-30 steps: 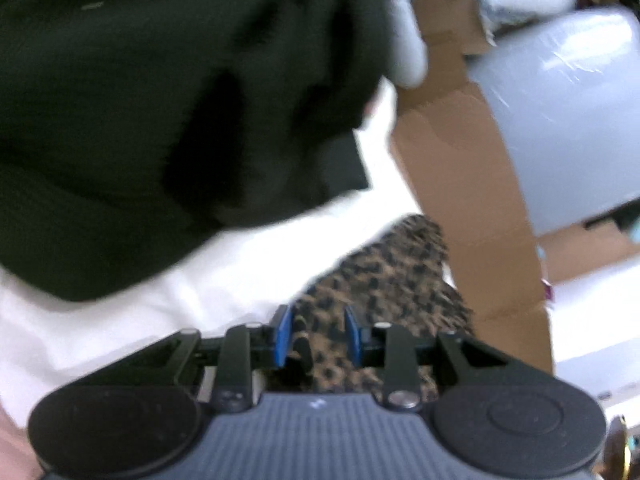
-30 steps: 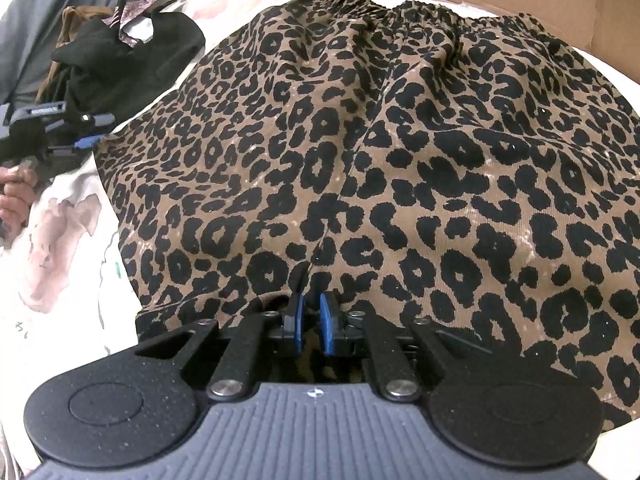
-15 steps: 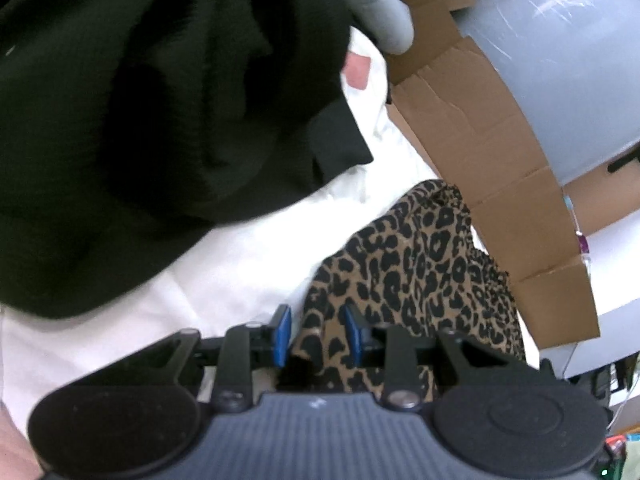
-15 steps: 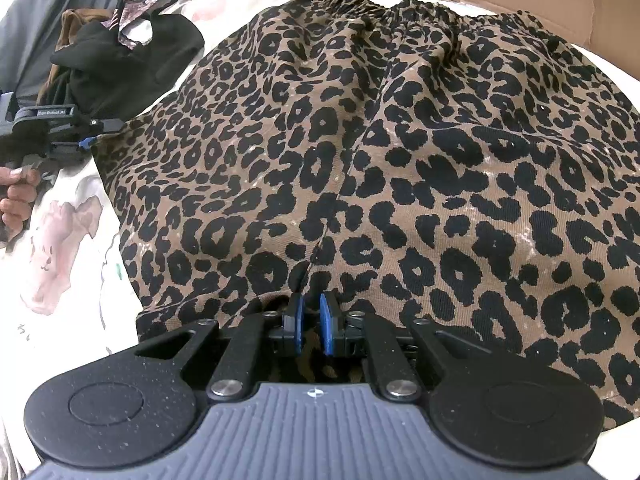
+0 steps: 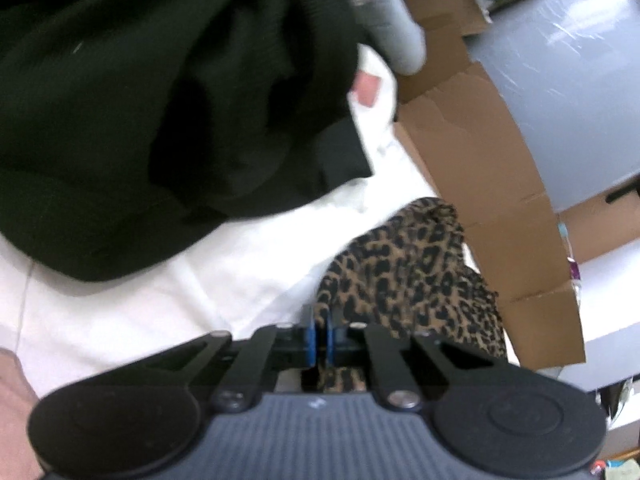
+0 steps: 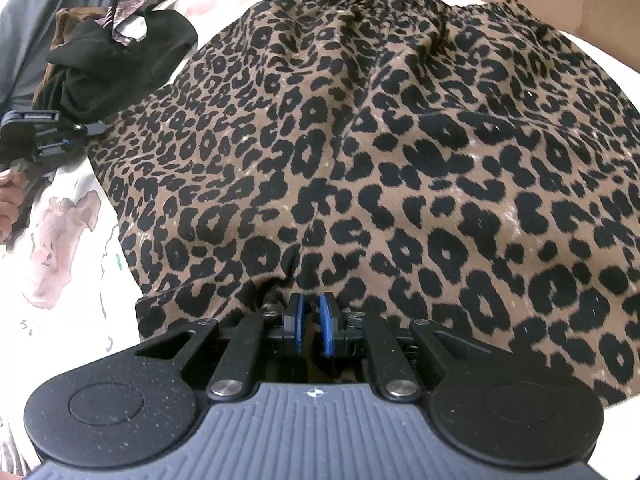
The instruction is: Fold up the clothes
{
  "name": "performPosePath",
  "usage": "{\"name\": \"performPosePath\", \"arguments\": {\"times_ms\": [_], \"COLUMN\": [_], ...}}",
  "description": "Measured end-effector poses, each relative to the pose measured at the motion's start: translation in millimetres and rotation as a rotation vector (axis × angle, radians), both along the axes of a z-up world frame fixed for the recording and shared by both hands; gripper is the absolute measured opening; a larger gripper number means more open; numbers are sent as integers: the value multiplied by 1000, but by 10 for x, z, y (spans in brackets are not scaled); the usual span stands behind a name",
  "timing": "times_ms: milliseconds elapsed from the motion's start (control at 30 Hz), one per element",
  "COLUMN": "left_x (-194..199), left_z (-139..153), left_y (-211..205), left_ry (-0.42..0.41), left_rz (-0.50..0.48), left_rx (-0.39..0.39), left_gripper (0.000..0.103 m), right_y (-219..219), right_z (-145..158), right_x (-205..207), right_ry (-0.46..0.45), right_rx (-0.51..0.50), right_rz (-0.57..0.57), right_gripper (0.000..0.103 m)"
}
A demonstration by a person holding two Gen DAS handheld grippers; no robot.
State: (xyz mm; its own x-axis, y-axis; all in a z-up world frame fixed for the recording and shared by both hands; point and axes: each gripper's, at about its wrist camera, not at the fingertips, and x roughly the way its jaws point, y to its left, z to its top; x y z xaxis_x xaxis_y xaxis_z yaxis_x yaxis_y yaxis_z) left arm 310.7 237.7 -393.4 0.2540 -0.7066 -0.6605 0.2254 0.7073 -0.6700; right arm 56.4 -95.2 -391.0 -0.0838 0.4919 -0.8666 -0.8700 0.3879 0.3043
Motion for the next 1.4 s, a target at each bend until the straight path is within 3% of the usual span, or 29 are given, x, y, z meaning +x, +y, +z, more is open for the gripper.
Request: {"name": "performPosePath", "arguments": {"times_ms": [167,400,467,533,567,900,1267,1400], "left_x": [-76,-240,-278,-315,-334,-545,-901,-1038], "left_z": [307,670,752,817,845,836,758,722], "left_y": [-144,-512,-615,-688,-720,-1319,-1996,-2141], "left_ry": [-47,-85,-92,-99,-102,-93,-94,-80], "left_rz": [-31,-91,-110,-118,-120,-230,-386,-420], "left_rx": [-17,19,28,32,32,72,107,107], "left_gripper": [5,5,5,5,5,5,5,5], "right_y": [-133,-219,-221,-221,-219,-153,32,102], "right_z": [122,318,375,427,447,588,579,575], "right_x": [-6,-14,-2,7,15,49,74,38], "right_ry": [10,1,3,-4,-6,-43,3,20], "right_rx": [9,48,62,83,94,192,298,347], "right_rz": [-4,-30,-31,-38,-44,-61,-74,-86], "right_gripper": [16,16,21,35,36,40,41,47]}}
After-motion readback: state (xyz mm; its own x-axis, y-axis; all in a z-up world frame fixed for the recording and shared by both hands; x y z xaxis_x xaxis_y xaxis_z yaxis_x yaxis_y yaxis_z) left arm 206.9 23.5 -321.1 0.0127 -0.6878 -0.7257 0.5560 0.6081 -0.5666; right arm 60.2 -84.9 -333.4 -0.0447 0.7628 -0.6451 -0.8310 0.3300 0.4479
